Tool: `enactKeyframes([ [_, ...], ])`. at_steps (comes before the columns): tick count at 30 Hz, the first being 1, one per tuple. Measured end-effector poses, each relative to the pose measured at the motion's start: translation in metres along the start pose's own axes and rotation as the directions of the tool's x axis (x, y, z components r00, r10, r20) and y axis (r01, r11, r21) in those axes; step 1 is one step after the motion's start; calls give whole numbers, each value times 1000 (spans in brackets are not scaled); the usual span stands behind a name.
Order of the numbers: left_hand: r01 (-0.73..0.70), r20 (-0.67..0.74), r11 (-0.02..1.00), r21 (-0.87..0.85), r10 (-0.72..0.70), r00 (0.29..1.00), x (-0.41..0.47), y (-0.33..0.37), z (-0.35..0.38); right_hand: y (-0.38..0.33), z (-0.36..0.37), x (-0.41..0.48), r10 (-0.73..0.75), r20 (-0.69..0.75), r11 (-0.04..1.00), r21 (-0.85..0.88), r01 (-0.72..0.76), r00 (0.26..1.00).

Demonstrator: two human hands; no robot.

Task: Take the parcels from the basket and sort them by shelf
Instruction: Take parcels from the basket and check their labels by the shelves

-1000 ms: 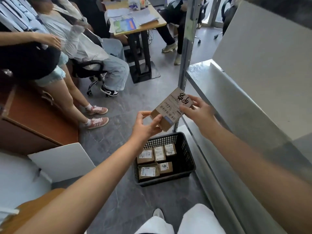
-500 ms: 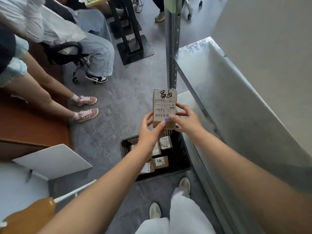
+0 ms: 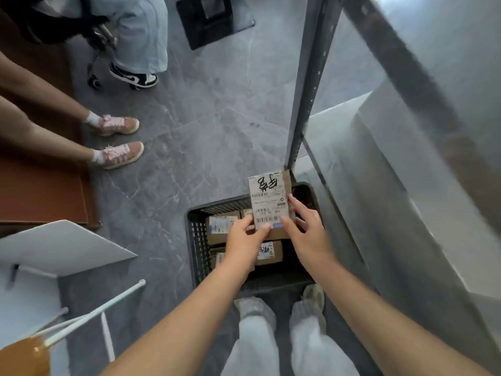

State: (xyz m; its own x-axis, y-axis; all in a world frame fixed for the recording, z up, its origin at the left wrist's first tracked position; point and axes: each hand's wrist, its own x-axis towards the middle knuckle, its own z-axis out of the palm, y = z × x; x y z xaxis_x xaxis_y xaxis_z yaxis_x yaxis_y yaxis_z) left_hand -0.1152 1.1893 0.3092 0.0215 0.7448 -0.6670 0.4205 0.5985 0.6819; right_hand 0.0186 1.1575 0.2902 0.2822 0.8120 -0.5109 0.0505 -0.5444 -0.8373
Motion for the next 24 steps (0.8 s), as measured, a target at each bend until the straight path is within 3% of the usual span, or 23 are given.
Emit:
enactKeyframes([
  [6,93,54,995,-46,-90,994,84,-102,46,120,25,48,141,-112,990,0,-142,984],
  [11,128,138,990,-57,-119,983,152,-177,98,209,35,93,125,-215,973,-164,-162,969],
  [17,195,191,962,-191,-159,969,221,-233,154,284,44,141,-24,-245,907,-413,-82,969],
  [24,231,217,930,-285,-172,961,269,-265,186,319,52,173,-165,-255,786,-617,-29,953],
])
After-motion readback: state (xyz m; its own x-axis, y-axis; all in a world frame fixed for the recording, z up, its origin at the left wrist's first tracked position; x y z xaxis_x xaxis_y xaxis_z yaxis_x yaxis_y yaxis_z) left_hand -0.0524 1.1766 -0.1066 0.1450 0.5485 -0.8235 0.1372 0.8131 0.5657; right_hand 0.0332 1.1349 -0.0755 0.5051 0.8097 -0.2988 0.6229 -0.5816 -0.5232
